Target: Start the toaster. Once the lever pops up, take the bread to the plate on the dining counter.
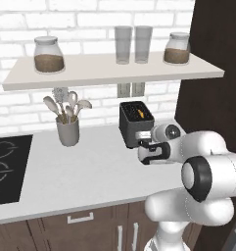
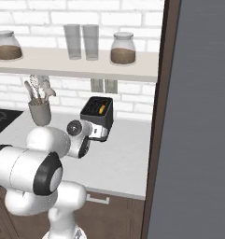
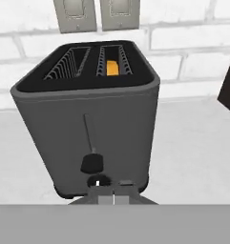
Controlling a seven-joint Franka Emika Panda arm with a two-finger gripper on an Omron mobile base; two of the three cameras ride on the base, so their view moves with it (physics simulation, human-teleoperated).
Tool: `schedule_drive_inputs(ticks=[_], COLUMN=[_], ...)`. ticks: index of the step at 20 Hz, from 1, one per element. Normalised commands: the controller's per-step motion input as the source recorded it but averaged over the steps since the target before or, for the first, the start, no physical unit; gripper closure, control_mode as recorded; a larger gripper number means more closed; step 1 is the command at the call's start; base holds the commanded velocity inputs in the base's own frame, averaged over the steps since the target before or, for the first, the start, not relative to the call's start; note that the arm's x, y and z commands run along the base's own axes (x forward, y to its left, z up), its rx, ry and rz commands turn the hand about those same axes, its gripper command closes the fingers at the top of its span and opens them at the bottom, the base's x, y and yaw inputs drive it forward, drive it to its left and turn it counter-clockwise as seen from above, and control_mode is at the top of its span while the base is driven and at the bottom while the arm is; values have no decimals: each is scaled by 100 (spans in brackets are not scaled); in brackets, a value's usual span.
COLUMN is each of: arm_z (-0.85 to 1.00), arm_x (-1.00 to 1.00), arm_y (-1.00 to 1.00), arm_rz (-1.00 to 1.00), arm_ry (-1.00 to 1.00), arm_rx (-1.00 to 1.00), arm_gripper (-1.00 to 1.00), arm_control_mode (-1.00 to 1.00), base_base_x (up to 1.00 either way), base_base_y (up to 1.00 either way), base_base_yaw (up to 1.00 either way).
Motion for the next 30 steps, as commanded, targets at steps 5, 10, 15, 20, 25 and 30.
schedule_drive_inputs(ticks=[5, 10, 15, 20, 25, 30], arm_z=[66, 63, 53, 48, 4, 0], arm_x=[-33, -24, -10, -3, 0, 0], arm_y=[-12, 0, 0, 0, 0, 7], arm_rz=[-1, -4, -2, 0, 0, 0], arm_ry=[-16, -4, 7, 25, 4, 0], arm_rx=[4, -1, -6, -5, -1, 0], arm_gripper=[100, 100, 100, 100, 100, 100], arm_control_mode=[-100, -100, -100, -100, -100, -100], base_base_x=[0, 0, 0, 0, 0, 0], base_base_y=[0, 0, 0, 0, 0, 0], base_base_yaw=[0, 0, 0, 0, 0, 0])
